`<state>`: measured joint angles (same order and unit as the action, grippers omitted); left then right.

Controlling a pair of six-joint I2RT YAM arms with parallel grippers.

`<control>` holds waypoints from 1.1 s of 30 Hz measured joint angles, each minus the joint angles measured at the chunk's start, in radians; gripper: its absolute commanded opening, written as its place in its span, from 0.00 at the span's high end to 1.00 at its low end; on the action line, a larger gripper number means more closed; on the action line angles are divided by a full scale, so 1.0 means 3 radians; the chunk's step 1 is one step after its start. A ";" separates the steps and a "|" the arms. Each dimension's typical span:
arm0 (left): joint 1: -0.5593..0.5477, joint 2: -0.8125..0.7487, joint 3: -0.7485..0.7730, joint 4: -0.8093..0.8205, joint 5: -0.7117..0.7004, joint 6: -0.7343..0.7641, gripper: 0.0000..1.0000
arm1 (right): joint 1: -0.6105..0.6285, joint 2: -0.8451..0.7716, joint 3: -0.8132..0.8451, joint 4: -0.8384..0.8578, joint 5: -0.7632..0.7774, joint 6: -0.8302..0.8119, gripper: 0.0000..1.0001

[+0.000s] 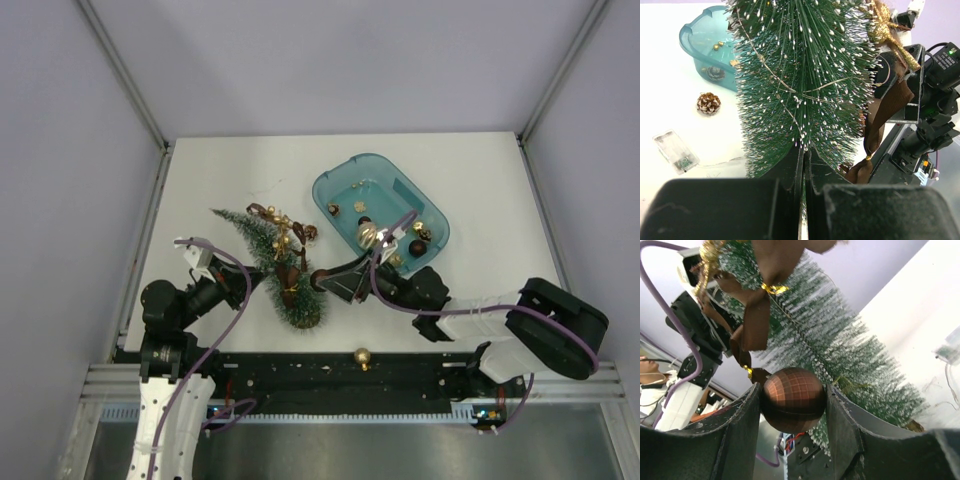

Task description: Decorate the small christmas tree

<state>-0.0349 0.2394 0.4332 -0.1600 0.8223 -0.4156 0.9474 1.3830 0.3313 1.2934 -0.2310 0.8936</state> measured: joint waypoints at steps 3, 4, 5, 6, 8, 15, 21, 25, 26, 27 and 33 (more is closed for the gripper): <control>0.0000 0.0000 0.0000 0.0000 -0.0001 -0.0001 1.00 | 0.0004 0.0001 0.0081 0.0001 -0.0017 -0.0001 1.00; 0.0000 0.0000 0.0000 0.0000 -0.0001 0.0000 1.00 | 0.0005 0.0000 0.0112 0.0001 -0.0022 -0.0003 1.00; 0.0000 0.0000 0.0000 0.0000 -0.0001 -0.0001 1.00 | 0.0005 0.0000 0.0150 0.0000 -0.0024 -0.0004 1.00; 0.0000 0.0000 0.0000 0.0000 -0.0001 0.0000 1.00 | 0.0005 0.0001 0.0175 0.0000 -0.0028 -0.0005 1.00; 0.0000 0.0000 0.0000 -0.0001 -0.0001 0.0000 1.00 | 0.0005 0.0004 0.0261 0.0001 -0.0036 -0.0010 1.00; 0.0000 0.0000 0.0000 -0.0001 -0.0003 0.0000 1.00 | 0.0004 0.0058 0.0389 0.0022 -0.0048 -0.0013 1.00; 0.0000 0.0000 0.0000 -0.0001 -0.0003 0.0000 1.00 | -0.0041 0.0065 0.0389 0.0019 -0.0043 -0.0014 1.00; 0.0000 0.0000 0.0001 -0.0001 -0.0003 0.0000 1.00 | -0.0069 0.0109 0.0389 0.0027 -0.0018 -0.0014 1.00; 0.0000 0.0000 0.0001 -0.0001 -0.0003 0.0000 1.00 | -0.0074 0.0130 0.0389 0.0024 -0.0008 -0.0014 1.00; 0.0000 0.0000 0.0000 -0.0001 -0.0003 -0.0001 1.00 | -0.0078 0.0149 0.0389 0.0023 -0.0003 -0.0014 1.00; 0.0000 0.0000 0.0001 -0.0001 -0.0001 -0.0001 1.00 | -0.0097 0.0179 0.0389 0.0015 0.0011 -0.0015 1.00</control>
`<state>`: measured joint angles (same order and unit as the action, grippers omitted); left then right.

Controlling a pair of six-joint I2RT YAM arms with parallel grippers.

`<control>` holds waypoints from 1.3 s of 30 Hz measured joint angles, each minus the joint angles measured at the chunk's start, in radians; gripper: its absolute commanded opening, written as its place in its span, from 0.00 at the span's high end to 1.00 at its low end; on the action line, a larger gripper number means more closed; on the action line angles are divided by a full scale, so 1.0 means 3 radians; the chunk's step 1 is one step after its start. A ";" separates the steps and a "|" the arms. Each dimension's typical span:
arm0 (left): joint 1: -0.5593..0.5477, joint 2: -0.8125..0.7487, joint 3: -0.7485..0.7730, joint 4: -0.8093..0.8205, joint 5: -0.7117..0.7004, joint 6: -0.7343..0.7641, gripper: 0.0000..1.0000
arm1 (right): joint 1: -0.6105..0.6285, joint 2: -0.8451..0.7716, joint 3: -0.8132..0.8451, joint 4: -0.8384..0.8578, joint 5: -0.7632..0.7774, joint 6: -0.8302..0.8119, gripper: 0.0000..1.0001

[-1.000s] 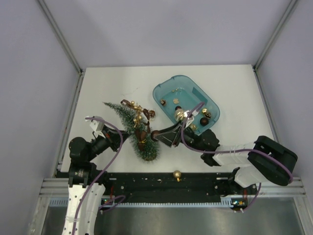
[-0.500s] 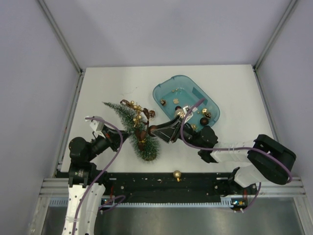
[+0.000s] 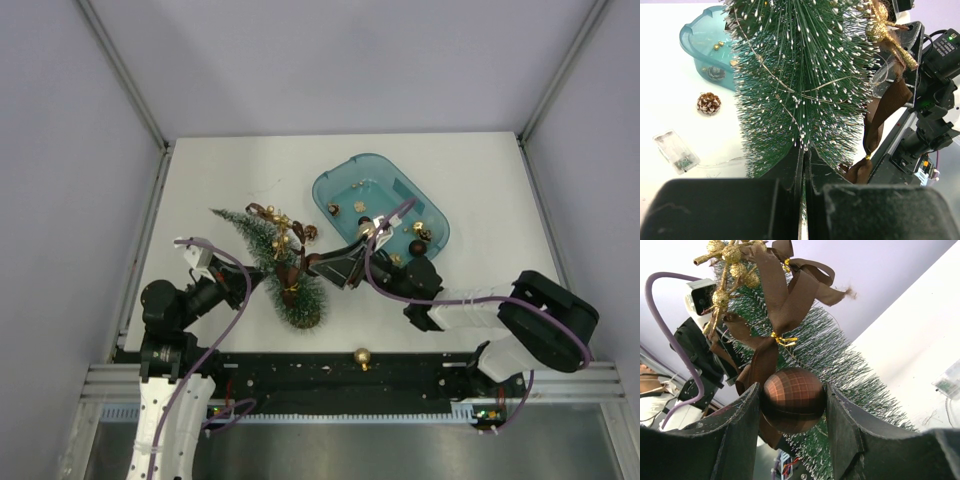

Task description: Decorate the small christmas tree

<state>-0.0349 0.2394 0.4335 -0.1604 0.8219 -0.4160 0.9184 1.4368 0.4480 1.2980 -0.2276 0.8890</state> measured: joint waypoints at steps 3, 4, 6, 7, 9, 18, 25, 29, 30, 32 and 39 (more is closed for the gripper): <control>0.0000 0.0000 0.0000 0.0000 0.0000 0.0000 1.00 | -0.0003 0.0043 0.0000 0.0009 0.0009 0.0001 1.00; 0.0000 0.0000 0.0000 0.0000 0.0001 0.0000 1.00 | -0.0003 0.0064 0.0000 0.0006 0.0009 0.0004 1.00; 0.0000 0.0000 -0.0001 0.0000 0.0000 0.0000 1.00 | -0.0003 0.0088 -0.0005 -0.0006 0.0008 0.0006 1.00; 0.0000 0.0000 0.0000 0.0000 0.0001 0.0000 1.00 | -0.0003 0.0089 -0.0010 -0.0011 0.0009 0.0006 1.00; 0.0000 0.0000 0.0000 0.0000 0.0000 0.0000 1.00 | -0.0003 0.0088 -0.0031 0.0001 0.0009 0.0006 1.00; 0.0000 0.0000 -0.0001 0.0000 0.0001 0.0000 1.00 | 0.0011 0.0075 -0.0240 -0.0006 0.0032 0.0009 1.00; 0.0000 0.0000 -0.0001 0.0000 0.0000 0.0000 1.00 | 0.0092 -0.0034 -0.0350 -0.0015 0.0061 0.0008 1.00; 0.0000 0.0000 -0.0001 0.0000 0.0000 -0.0001 1.00 | 0.0140 -0.0126 -0.0356 -0.0009 0.0053 0.0006 1.00; 0.0000 0.0000 0.0000 0.0000 0.0000 0.0000 1.00 | 0.0150 -0.0140 -0.0354 -0.0010 0.0048 0.0006 1.00; 0.0000 0.0000 0.0000 0.0000 0.0000 0.0000 1.00 | 0.0168 -0.0149 -0.0348 -0.0008 0.0029 0.0006 1.00; 0.0000 0.0000 0.0000 0.0000 -0.0001 -0.0001 1.00 | 0.0183 -0.0149 -0.0160 -0.0011 -0.0024 0.0009 1.00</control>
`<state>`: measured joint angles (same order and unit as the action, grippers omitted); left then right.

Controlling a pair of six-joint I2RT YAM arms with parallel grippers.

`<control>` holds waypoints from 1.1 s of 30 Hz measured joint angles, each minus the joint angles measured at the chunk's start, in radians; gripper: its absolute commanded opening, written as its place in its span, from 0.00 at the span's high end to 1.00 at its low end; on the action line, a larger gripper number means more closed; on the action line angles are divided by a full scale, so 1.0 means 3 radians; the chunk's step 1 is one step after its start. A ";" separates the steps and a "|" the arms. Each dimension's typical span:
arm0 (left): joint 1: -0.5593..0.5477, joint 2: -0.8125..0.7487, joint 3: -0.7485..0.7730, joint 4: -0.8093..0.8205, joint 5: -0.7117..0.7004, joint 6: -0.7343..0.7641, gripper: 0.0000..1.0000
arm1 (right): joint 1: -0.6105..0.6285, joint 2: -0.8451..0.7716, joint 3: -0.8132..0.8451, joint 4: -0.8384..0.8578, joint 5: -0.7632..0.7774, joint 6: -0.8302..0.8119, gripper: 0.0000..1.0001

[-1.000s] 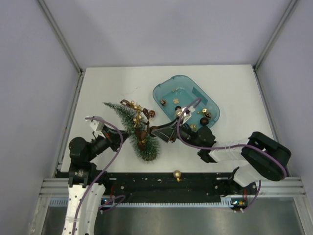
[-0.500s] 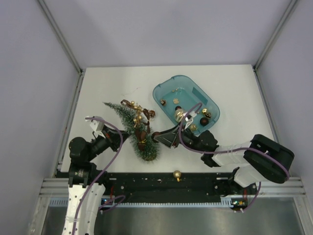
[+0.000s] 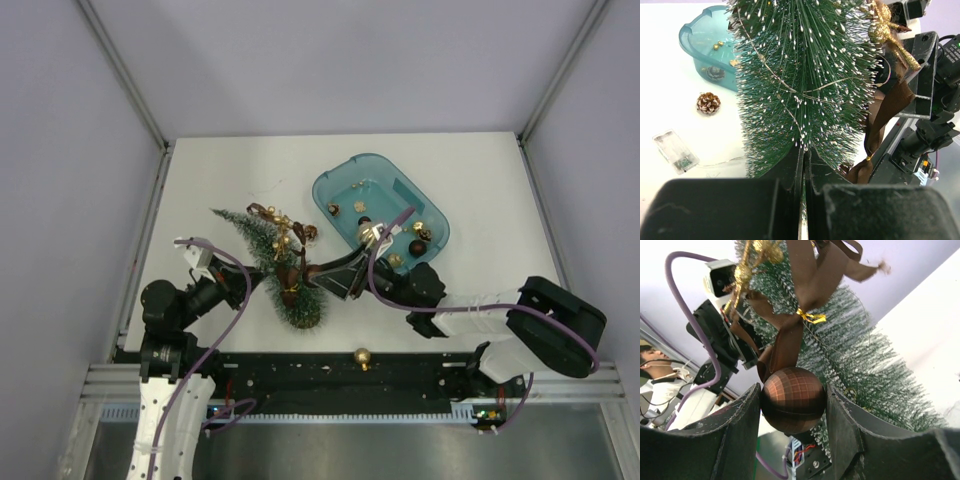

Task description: Decorate the small christmas tree

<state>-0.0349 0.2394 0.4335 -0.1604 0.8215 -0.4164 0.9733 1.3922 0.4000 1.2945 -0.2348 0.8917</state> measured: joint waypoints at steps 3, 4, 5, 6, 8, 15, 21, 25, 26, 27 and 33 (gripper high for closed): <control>0.0000 0.0000 0.0000 -0.0001 0.0000 0.0001 1.00 | 0.0000 0.0000 0.0069 0.0000 -0.0014 0.0000 1.00; 0.0000 0.0000 0.0000 -0.0001 0.0000 0.0001 1.00 | 0.0000 0.0000 0.0088 0.0000 -0.0017 0.0000 1.00; 0.0000 0.0000 0.0000 -0.0001 0.0000 0.0001 1.00 | 0.0000 0.0000 0.0095 0.0005 -0.0017 -0.0001 1.00; 0.0000 0.0000 0.0000 -0.0001 0.0000 0.0001 1.00 | 0.0000 0.0000 0.0095 0.0009 -0.0017 -0.0003 1.00; 0.0000 0.0000 0.0000 -0.0001 0.0000 0.0001 1.00 | 0.0000 0.0000 0.0095 0.0005 -0.0014 -0.0005 1.00; 0.0000 0.0000 0.0000 -0.0001 0.0000 0.0001 1.00 | -0.0032 0.0000 0.0095 0.0005 0.0010 -0.0022 1.00; 0.0000 0.0000 0.0000 -0.0001 0.0001 0.0000 1.00 | -0.0142 0.0004 0.0095 0.0006 0.0043 -0.0031 1.00; 0.0000 0.0001 0.0000 -0.0001 0.0000 0.0000 1.00 | -0.0164 0.0055 0.0095 0.0014 0.0060 -0.0031 1.00; 0.0000 0.0001 0.0000 -0.0001 0.0001 0.0000 1.00 | -0.0164 0.0075 0.0095 0.0014 0.0061 -0.0031 1.00; 0.0000 0.0001 0.0000 0.0000 0.0001 0.0000 1.00 | -0.0165 0.0094 0.0095 0.0013 0.0067 -0.0031 1.00; 0.0000 0.0001 -0.0001 0.0000 0.0003 0.0000 1.00 | -0.0207 0.0210 0.0095 0.0009 0.0123 -0.0032 1.00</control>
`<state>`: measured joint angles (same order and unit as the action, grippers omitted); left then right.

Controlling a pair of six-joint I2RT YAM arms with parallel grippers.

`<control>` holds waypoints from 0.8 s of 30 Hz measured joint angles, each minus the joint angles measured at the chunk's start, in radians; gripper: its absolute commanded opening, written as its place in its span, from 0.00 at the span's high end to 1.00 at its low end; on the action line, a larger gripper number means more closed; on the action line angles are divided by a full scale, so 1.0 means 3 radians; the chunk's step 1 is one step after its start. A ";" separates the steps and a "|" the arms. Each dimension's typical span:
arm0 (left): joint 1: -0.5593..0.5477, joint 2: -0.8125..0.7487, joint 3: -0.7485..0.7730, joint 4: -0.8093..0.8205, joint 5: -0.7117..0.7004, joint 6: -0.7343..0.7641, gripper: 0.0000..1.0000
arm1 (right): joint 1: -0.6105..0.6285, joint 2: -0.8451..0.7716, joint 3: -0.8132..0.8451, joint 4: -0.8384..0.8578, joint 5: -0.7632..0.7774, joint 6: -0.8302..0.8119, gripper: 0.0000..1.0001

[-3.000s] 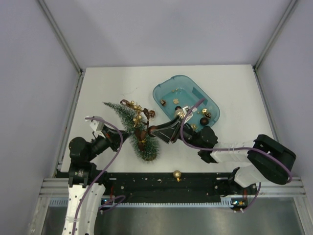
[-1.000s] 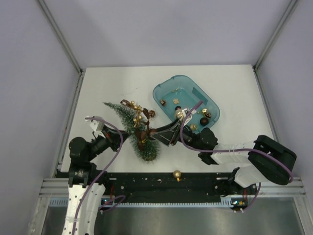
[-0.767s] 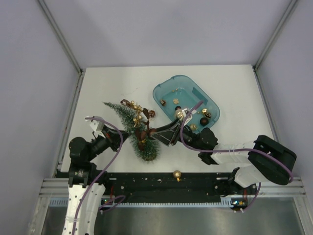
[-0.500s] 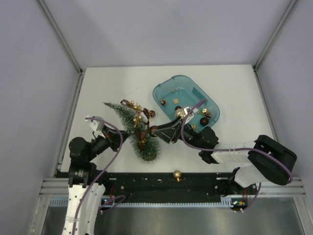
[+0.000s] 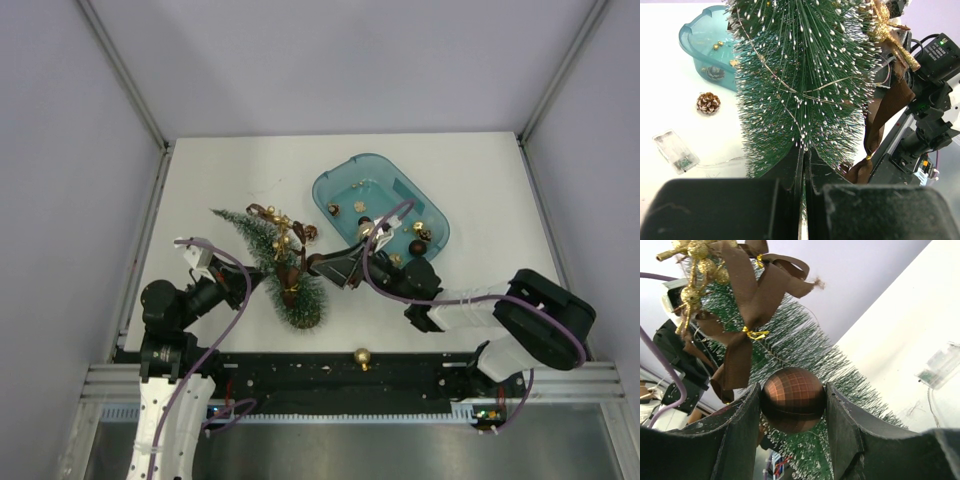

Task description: Decorate the small christmas tree

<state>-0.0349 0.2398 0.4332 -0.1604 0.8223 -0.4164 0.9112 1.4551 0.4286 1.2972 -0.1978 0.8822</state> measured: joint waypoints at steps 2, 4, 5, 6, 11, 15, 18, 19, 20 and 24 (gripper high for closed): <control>0.0000 0.0000 0.0001 0.0000 0.0000 0.0000 1.00 | -0.0009 0.0027 0.0000 -0.0001 0.0023 -0.0001 1.00; 0.0000 0.0000 0.0000 0.0000 0.0000 0.0000 1.00 | -0.0017 0.0047 0.0000 -0.0004 0.0048 0.0000 1.00; 0.0000 0.0000 0.0001 0.0000 0.0001 0.0000 1.00 | -0.0019 0.0052 0.0000 -0.0006 0.0061 0.0000 1.00; 0.0000 0.0000 0.0001 0.0000 0.0003 0.0000 1.00 | -0.0020 0.0058 0.0000 -0.0004 0.0067 0.0000 1.00; 0.0000 0.0000 0.0000 0.0000 0.0009 0.0000 1.00 | -0.0023 0.0097 0.0000 -0.0006 0.0099 0.0005 1.00; 0.0000 0.0000 0.0001 0.0000 0.0009 0.0000 1.00 | -0.0023 0.0097 0.0000 -0.0009 0.0111 0.0043 1.00; 0.0000 0.0000 0.0000 0.0000 0.0009 -0.0001 1.00 | -0.0023 0.0097 0.0000 -0.0008 0.0122 0.0100 0.91; 0.0000 0.0000 0.0001 0.0000 0.0009 -0.0001 1.00 | -0.0024 0.0100 -0.0001 -0.0006 0.0126 0.0126 0.87; 0.0000 0.0000 0.0001 0.0000 0.0009 -0.0001 1.00 | -0.0028 0.0109 -0.0001 -0.0001 0.0128 0.0148 0.84; 0.0000 0.0000 0.0001 0.0000 0.0009 -0.0001 1.00 | -0.0043 0.0163 -0.0008 -0.0009 0.0130 0.0262 0.71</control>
<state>-0.0349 0.2398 0.4335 -0.1604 0.8249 -0.4168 0.8982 1.5040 0.4263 1.2945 -0.1589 0.9607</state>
